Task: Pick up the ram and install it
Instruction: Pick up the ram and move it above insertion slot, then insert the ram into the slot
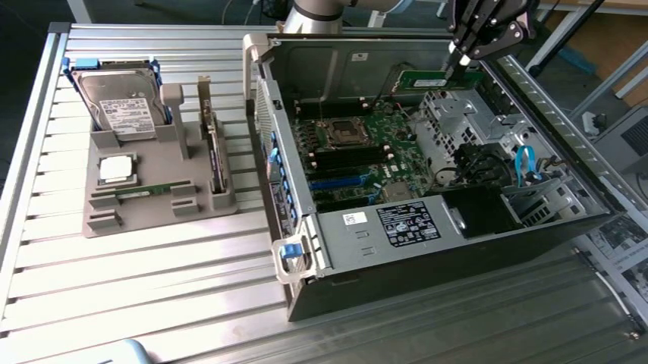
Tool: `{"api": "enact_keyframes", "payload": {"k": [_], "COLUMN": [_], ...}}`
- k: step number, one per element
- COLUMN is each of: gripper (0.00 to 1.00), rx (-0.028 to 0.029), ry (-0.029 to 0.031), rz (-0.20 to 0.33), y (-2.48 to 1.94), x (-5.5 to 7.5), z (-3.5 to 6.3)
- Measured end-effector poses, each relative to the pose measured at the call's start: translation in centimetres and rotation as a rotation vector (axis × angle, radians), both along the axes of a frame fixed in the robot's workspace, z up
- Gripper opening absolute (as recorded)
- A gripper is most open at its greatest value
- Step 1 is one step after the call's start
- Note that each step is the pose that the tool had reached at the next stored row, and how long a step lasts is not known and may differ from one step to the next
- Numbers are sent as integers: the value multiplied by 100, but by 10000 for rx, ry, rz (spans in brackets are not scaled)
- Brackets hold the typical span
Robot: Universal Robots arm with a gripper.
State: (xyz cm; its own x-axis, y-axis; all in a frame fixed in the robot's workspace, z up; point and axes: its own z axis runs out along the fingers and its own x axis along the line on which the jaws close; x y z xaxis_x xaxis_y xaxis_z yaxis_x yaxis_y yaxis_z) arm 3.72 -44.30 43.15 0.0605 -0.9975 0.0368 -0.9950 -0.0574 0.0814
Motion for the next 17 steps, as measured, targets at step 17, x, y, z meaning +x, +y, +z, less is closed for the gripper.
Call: {"api": "enact_keyframes", "payload": {"k": [17], "gripper": [13], "rx": [0], "ry": [-433], "rz": [0], "y": [0], "x": [-1], "z": [-5]}}
